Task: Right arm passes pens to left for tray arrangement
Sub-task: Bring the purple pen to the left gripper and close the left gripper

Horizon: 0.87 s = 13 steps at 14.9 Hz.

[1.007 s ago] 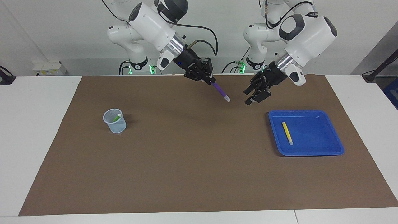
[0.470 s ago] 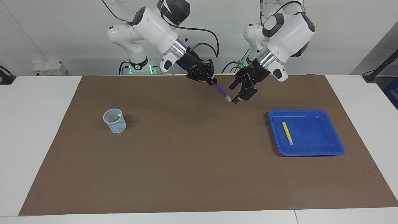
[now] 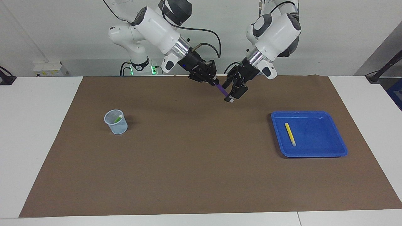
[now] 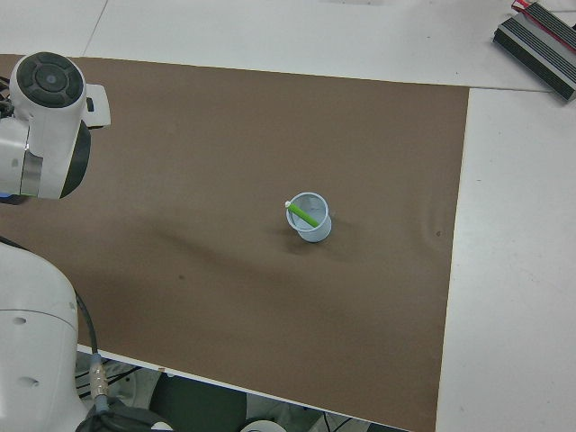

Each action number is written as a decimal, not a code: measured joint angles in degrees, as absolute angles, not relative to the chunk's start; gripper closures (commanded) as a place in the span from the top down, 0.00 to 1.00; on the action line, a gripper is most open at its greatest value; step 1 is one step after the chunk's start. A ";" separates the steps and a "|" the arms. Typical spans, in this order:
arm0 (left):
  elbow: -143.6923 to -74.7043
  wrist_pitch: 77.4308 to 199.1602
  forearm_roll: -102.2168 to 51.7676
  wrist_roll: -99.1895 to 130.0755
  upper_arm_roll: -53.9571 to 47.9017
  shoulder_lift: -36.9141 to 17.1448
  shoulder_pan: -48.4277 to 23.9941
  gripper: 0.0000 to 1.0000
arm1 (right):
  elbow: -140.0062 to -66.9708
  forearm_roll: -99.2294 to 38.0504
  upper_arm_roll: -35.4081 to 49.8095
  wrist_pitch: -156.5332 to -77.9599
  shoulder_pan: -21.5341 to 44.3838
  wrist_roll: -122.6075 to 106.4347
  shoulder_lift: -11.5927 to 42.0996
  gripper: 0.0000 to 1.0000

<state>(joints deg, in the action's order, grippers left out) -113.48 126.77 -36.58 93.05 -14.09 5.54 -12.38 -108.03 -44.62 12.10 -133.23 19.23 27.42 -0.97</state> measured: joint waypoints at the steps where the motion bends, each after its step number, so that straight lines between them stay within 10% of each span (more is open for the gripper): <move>1: -113.50 126.82 -36.58 93.12 -14.10 5.57 -12.55 0.72 | -108.03 -44.62 12.10 -133.23 19.23 27.42 -0.97 0.00; 7: -113.74 127.30 -36.58 93.85 -14.08 5.57 -13.20 0.41 | -108.04 -44.62 12.10 -133.23 19.23 27.42 -0.98 0.00; 10: -113.74 127.29 -36.58 93.79 -14.08 5.67 -13.20 0.00 | -108.06 -44.62 12.10 -133.23 19.23 27.42 -0.98 0.00; 13: -113.94 126.78 -36.56 93.46 -14.05 6.30 -13.22 0.00 | -108.10 -44.66 11.90 -134.09 19.19 27.42 -1.02 0.00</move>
<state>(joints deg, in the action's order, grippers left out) -113.94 126.78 -36.56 93.46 -14.05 6.30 -13.22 -108.10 -44.66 11.90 -134.09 19.19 27.42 -1.02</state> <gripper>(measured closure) 0.811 0.806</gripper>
